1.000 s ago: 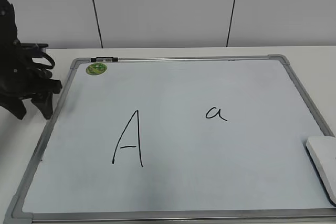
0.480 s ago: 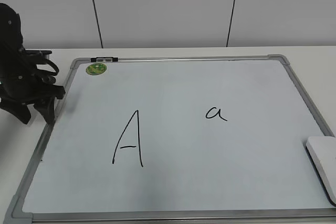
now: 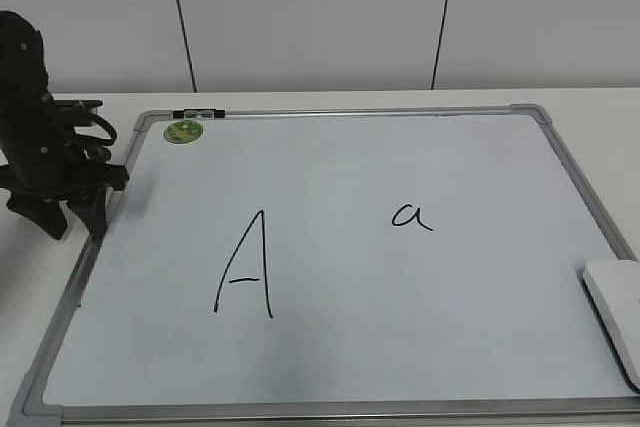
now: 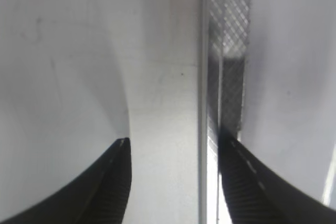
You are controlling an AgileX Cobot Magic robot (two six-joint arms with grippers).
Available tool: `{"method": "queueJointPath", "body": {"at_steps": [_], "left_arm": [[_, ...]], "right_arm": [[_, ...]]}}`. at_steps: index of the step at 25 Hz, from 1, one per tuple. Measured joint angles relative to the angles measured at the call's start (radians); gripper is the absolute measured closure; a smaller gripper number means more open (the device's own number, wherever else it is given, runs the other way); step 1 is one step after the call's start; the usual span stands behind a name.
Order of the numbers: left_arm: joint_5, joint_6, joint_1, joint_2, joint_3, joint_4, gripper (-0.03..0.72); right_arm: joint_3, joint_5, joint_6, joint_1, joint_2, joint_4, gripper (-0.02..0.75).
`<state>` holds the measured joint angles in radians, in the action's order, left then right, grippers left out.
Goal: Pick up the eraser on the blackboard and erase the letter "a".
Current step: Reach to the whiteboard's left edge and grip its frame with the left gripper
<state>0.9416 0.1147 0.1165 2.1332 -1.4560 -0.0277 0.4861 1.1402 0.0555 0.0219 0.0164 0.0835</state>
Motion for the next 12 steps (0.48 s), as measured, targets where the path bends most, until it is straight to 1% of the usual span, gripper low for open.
{"method": "queueJointPath", "body": {"at_steps": [1, 3, 6, 9, 12], "left_arm": [[0.0, 0.0, 0.0, 0.0, 0.0, -0.002, 0.314], [0.0, 0.0, 0.0, 0.001, 0.0, -0.011, 0.384], [0.0, 0.0, 0.002, 0.001, -0.001, -0.025, 0.519], [0.0, 0.0, 0.002, 0.001, -0.001, -0.033, 0.582], [0.0, 0.0, 0.002, 0.001, -0.001, -0.037, 0.601]], "right_arm": [[0.0, 0.0, 0.0, 0.0, 0.0, 0.0, 0.204], [0.0, 0.0, 0.0, 0.0, 0.0, 0.0, 0.204], [0.0, 0.0, 0.0, 0.0, 0.0, 0.0, 0.204], [0.0, 0.0, 0.0, 0.0, 0.0, 0.0, 0.204], [0.0, 0.0, 0.0, 0.0, 0.0, 0.012, 0.204]]}}
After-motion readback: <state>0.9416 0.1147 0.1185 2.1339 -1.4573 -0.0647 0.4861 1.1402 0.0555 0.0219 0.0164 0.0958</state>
